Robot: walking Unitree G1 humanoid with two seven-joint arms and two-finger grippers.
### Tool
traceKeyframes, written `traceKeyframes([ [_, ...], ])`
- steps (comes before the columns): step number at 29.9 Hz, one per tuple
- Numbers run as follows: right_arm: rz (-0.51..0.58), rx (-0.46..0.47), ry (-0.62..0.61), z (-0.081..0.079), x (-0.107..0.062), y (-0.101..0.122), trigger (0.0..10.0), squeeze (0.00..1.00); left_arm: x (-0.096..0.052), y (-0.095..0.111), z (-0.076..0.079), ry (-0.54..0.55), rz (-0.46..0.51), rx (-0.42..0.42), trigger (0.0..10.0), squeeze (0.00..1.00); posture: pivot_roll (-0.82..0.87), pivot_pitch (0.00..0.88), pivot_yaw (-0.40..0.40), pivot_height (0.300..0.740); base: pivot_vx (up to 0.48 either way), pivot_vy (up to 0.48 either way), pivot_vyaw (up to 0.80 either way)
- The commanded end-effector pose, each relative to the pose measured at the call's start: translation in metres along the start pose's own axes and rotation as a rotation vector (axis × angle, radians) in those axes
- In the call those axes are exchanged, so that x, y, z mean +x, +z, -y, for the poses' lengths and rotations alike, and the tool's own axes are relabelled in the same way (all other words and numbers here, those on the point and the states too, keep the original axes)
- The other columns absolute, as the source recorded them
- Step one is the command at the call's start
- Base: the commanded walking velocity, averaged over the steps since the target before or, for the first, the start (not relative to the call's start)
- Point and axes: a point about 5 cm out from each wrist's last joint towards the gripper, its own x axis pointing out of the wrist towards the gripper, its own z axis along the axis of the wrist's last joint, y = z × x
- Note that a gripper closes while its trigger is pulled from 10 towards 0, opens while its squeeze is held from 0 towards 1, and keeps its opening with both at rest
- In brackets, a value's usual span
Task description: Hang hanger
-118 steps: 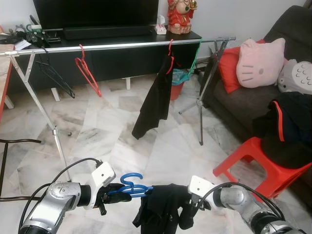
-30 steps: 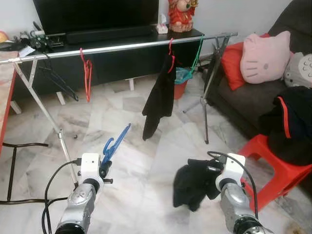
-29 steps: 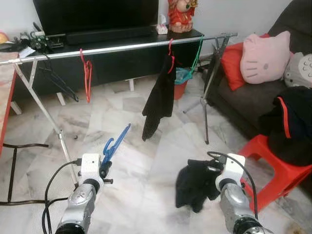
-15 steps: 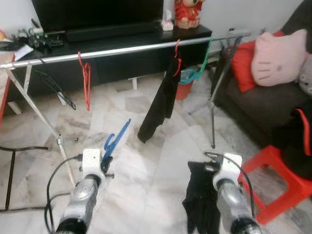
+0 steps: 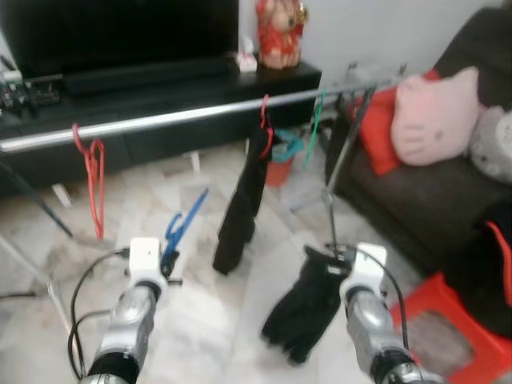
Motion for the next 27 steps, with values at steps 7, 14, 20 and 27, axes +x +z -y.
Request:
traceKeyframes([
  [7,0.018,-0.025,-0.007,0.008,0.002,0.005,10.0,0.0,0.004,0.001,0.009,0.018,-0.012,0.024,10.0,0.0,0.05,0.0,-0.035,0.74,0.297,0.0,0.64],
  [14,0.004,-0.005,-0.02,0.01,0.001,0.003,10.0,0.0,0.005,0.003,0.011,0.016,-0.008,0.016,10.0,0.0,0.05,0.0,-0.038,0.74,0.0,0.0,0.19],
  [20,0.007,-0.011,-0.013,0.01,0.0,0.001,10.0,0.0,0.004,0.005,0.012,0.008,0.023,0.036,10.0,0.0,0.05,0.0,-0.039,0.74,0.0,0.0,0.0],
  [27,0.026,-0.106,-0.012,0.019,-0.006,-0.007,10.0,0.0,-0.013,-0.013,-0.006,0.048,0.031,0.095,10.0,0.0,0.05,0.0,-0.039,0.74,0.0,0.0,0.0],
])
